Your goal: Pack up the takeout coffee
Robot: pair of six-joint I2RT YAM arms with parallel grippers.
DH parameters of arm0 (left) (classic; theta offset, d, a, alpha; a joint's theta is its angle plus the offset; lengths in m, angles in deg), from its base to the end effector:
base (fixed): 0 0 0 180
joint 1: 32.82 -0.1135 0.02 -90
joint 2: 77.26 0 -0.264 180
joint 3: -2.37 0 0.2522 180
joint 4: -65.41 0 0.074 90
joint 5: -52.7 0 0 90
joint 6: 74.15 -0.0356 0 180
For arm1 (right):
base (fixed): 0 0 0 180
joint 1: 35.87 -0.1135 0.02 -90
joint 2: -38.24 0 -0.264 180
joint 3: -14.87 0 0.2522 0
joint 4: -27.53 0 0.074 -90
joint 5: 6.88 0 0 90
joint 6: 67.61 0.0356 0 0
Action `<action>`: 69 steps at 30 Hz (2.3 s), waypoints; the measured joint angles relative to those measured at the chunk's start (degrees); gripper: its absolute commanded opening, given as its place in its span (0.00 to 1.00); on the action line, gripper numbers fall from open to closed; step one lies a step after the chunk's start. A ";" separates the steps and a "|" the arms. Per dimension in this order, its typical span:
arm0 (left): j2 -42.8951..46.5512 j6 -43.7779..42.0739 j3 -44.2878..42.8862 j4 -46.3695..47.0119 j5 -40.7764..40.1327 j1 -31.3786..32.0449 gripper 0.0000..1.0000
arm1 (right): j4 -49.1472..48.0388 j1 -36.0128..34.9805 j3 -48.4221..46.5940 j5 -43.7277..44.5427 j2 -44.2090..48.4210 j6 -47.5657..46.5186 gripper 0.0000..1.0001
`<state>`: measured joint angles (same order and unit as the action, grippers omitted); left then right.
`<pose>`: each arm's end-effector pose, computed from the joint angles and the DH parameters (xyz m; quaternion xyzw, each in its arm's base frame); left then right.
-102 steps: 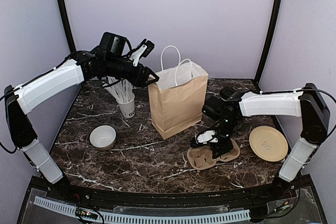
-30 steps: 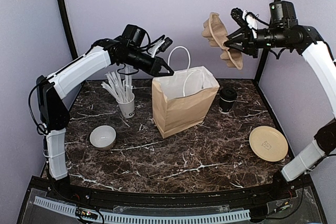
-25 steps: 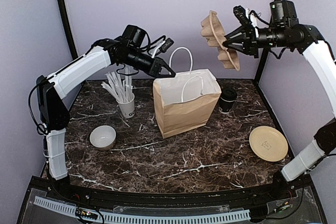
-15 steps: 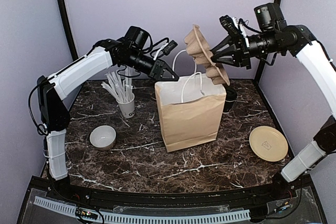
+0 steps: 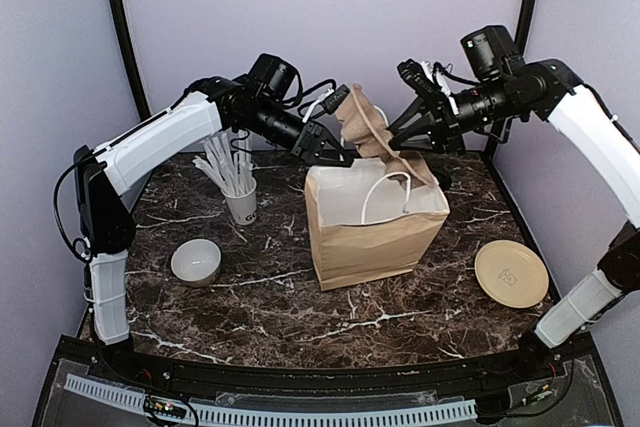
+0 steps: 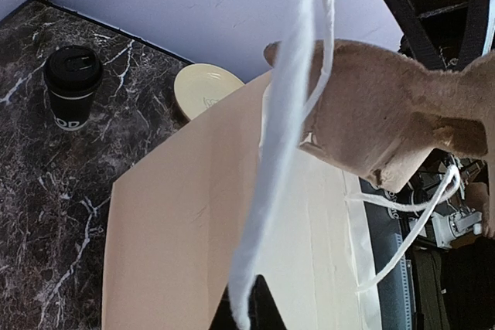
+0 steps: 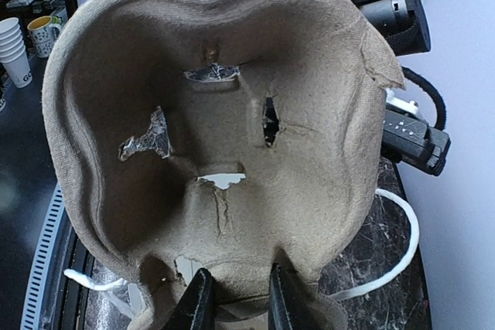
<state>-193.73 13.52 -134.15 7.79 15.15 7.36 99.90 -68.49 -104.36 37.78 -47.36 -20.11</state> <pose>0.3259 -0.3122 0.3779 0.4737 0.6793 -0.5035 0.2463 0.2281 0.1760 0.4544 -0.6393 0.5579 0.3118 0.4276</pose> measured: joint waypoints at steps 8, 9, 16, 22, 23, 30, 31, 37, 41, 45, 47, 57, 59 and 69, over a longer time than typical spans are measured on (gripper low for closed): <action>-0.66 0.17 0.00 -0.50 -1.09 0.26 0.43 | -1.38 -1.20 5.86 0.17 0.00 0.63 0.20; -0.74 0.15 0.00 -0.48 -1.53 0.26 0.48 | -1.66 -1.20 6.38 0.22 0.00 0.61 0.20; -0.76 -0.15 -0.22 -0.37 -7.04 0.24 0.60 | -2.95 -1.20 7.69 1.05 0.00 0.57 0.19; -0.52 -0.24 -0.20 -0.24 -11.98 -0.07 0.61 | -3.23 -1.25 7.19 0.92 -0.09 0.85 0.20; -0.31 -0.24 -0.07 0.00 -12.63 -0.22 0.61 | -3.21 -1.25 6.67 0.81 -0.17 1.03 0.20; 5.16 0.20 3.65 3.50 -15.34 -1.88 0.62 | -3.17 -1.29 1.66 -0.17 -0.39 1.25 0.20; 5.95 0.24 4.00 4.02 -15.52 -2.12 0.62 | -3.17 -1.29 1.46 -0.22 -0.39 1.25 0.19; 7.74 0.61 4.94 6.23 -15.93 -2.73 0.62 | -3.43 -1.31 1.75 -0.07 -1.42 1.22 0.19; 7.74 0.61 6.49 6.56 -16.17 -2.73 0.61 | -4.17 -1.31 2.86 0.39 -2.25 1.27 0.17; 7.76 0.61 7.78 6.60 -16.52 -2.73 0.61 | -5.51 -1.27 3.30 1.22 -2.97 1.57 0.17; 7.80 0.61 8.22 6.71 -16.61 -2.73 0.62 | -6.32 -0.96 3.28 1.36 -3.15 2.01 0.17; 10.69 0.57 11.76 7.58 -17.38 -2.82 0.62 | -7.32 1.46 1.22 1.51 -4.31 3.13 0.17; 11.56 0.55 12.59 8.02 -17.49 -2.89 0.62 | -7.61 2.01 1.07 1.57 -4.31 3.19 0.17; 12.46 0.09 14.62 8.52 -17.62 -3.08 0.62 | -7.72 4.35 -0.72 0.98 -4.61 3.63 0.18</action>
<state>-181.27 13.61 -119.53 16.31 -2.47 4.28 92.18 -64.14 -105.08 38.76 -51.98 -16.48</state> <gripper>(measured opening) 0.617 0.188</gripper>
